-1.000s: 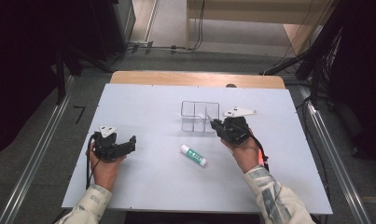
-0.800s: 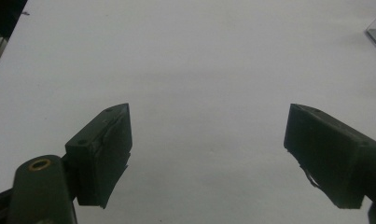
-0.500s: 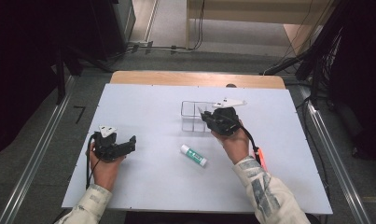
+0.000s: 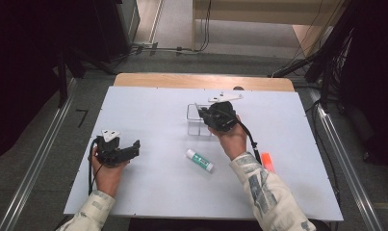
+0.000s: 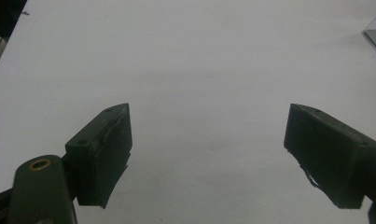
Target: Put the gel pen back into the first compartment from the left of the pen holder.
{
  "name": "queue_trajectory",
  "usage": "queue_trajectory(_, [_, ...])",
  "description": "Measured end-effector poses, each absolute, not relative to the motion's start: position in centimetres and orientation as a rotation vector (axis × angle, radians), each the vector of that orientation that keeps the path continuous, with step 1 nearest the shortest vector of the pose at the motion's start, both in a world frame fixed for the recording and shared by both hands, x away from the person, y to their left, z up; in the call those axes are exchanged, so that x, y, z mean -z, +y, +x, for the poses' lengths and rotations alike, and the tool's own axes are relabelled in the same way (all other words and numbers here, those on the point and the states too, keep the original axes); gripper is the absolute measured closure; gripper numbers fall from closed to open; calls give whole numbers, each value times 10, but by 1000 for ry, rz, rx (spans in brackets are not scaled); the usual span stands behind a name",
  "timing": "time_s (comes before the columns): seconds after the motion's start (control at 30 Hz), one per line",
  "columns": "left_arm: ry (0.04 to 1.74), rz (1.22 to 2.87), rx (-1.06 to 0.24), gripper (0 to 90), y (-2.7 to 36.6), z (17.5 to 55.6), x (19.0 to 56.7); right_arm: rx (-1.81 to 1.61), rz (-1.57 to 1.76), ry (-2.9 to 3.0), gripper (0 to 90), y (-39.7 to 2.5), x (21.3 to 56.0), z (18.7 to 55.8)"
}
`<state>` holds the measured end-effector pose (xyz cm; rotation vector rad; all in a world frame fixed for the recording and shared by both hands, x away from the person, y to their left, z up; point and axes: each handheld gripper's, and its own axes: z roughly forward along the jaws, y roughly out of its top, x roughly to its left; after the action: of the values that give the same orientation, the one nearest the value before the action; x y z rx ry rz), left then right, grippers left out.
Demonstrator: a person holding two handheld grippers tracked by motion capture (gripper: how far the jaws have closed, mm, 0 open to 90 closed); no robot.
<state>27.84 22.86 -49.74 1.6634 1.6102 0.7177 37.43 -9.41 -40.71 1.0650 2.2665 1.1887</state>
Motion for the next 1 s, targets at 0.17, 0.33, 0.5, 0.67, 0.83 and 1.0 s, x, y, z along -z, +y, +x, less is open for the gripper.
queue_trajectory(0.17, [1608, 1671, -715, 158, 229, 278, 497, -1190, 1058, 2273, 785, -86, 405, 380])
queue_trajectory(0.33, [1607, 1665, -714, 158, 229, 278, 497, -1190, 1065, 2274, 785, -81, 401, 388])
queue_trajectory(0.5, [1604, 1666, -713, 158, 229, 278, 497, -1192, 1071, 2270, 785, -74, 397, 393])
queue_trajectory(0.67, [1604, 1668, -712, 158, 229, 278, 497, -1188, 1070, 2271, 785, -68, 395, 398])
queue_trajectory(0.83, [1603, 1667, -711, 158, 229, 278, 497, -1188, 1074, 2269, 785, -63, 393, 403])
queue_trajectory(1.0, [1602, 1665, -711, 158, 229, 278, 497, -1183, 1079, 2265, 785, -58, 391, 407])
